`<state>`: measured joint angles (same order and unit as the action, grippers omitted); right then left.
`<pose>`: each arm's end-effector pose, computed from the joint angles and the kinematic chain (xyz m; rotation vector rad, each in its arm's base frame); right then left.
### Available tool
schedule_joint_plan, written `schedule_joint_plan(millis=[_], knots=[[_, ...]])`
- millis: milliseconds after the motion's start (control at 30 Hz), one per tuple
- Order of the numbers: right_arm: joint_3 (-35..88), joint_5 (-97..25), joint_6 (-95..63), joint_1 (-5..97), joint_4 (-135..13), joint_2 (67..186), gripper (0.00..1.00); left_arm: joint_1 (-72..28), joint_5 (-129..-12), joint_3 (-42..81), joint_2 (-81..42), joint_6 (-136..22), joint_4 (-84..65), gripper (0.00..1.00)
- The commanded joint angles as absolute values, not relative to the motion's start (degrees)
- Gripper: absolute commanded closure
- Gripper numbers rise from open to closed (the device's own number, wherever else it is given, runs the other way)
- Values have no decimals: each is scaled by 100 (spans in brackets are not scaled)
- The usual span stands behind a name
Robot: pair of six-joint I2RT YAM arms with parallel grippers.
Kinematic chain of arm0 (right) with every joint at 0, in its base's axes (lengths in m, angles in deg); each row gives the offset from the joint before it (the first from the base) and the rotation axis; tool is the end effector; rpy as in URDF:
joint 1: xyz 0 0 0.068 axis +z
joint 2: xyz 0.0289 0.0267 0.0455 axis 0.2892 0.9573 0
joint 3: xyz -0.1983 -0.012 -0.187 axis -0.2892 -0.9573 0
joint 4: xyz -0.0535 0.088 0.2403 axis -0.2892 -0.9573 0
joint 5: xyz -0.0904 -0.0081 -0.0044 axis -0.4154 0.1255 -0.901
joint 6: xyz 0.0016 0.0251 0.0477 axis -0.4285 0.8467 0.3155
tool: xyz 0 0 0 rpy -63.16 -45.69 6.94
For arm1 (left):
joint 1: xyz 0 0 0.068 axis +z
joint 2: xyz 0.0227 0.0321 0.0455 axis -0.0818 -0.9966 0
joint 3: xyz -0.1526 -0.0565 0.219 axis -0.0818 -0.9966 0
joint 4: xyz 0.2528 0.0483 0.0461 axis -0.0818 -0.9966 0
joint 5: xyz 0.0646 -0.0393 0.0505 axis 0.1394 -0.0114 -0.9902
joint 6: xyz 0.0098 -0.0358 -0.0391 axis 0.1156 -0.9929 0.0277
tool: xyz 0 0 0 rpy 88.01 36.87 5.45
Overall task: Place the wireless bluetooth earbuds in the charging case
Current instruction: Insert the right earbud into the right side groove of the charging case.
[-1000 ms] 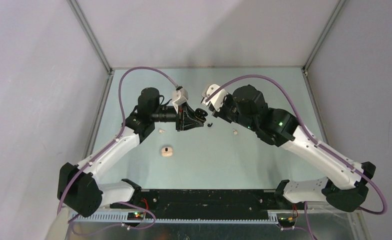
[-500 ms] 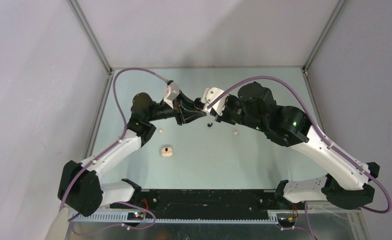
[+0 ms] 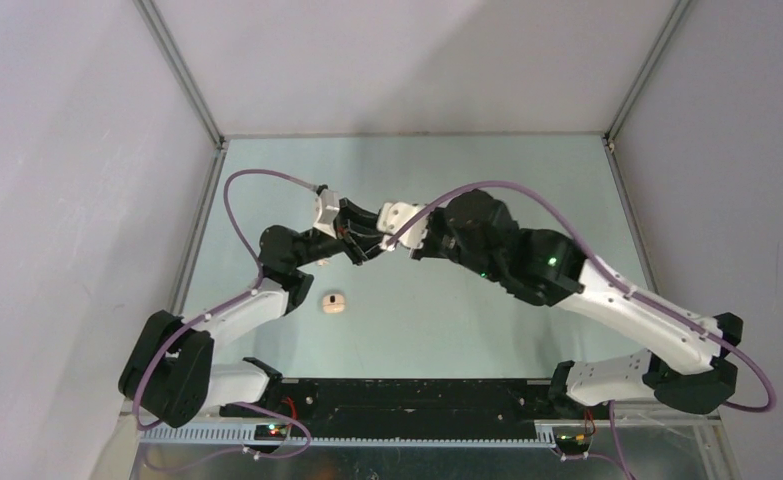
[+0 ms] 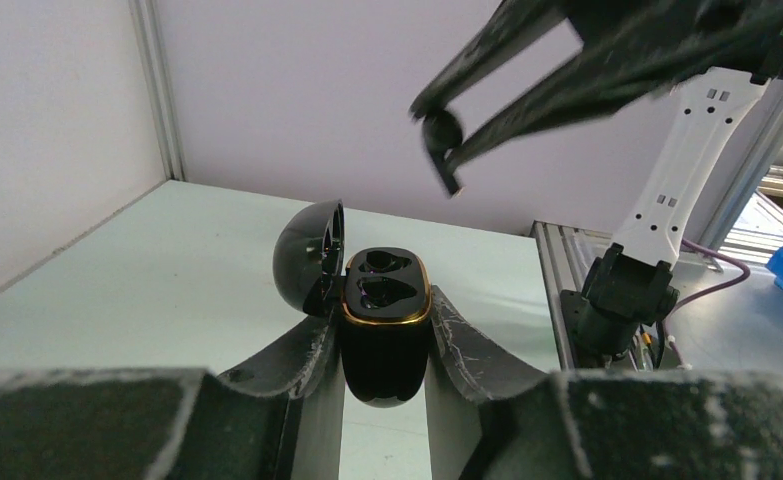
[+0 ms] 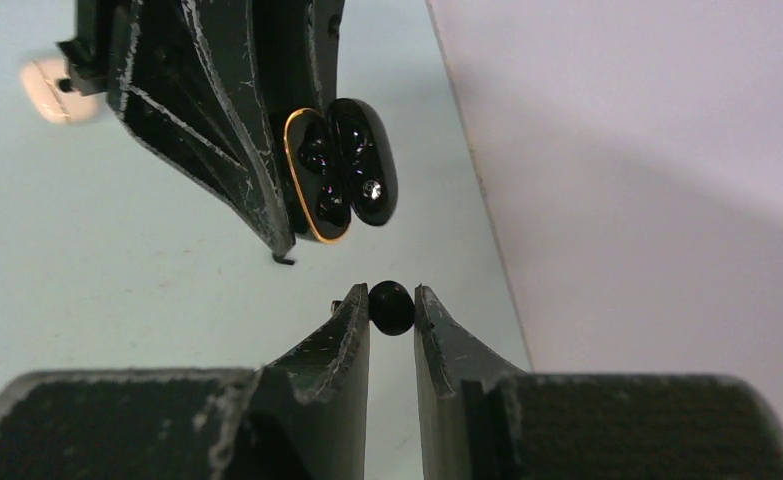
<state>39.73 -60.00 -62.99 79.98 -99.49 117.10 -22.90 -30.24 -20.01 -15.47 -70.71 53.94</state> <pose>0.1246 0.2237 0.4504 -1.4040 1.3497 -0.0205 0.2114 -0.1405 0.3011 0.8278 1.0990 -1.2512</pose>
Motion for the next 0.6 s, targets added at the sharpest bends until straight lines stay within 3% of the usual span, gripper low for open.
schedule_joint_plan(millis=[0,567], knots=[[3395,-6951,-6795,8213,-8633,11835,78,-2293,-3058,-2075,-1513,-7165,5897,99],[3346,-7279,-6791,8370,-8255,11782,78,-2308,-3143,-1978,-1655,-7223,5516,100]])
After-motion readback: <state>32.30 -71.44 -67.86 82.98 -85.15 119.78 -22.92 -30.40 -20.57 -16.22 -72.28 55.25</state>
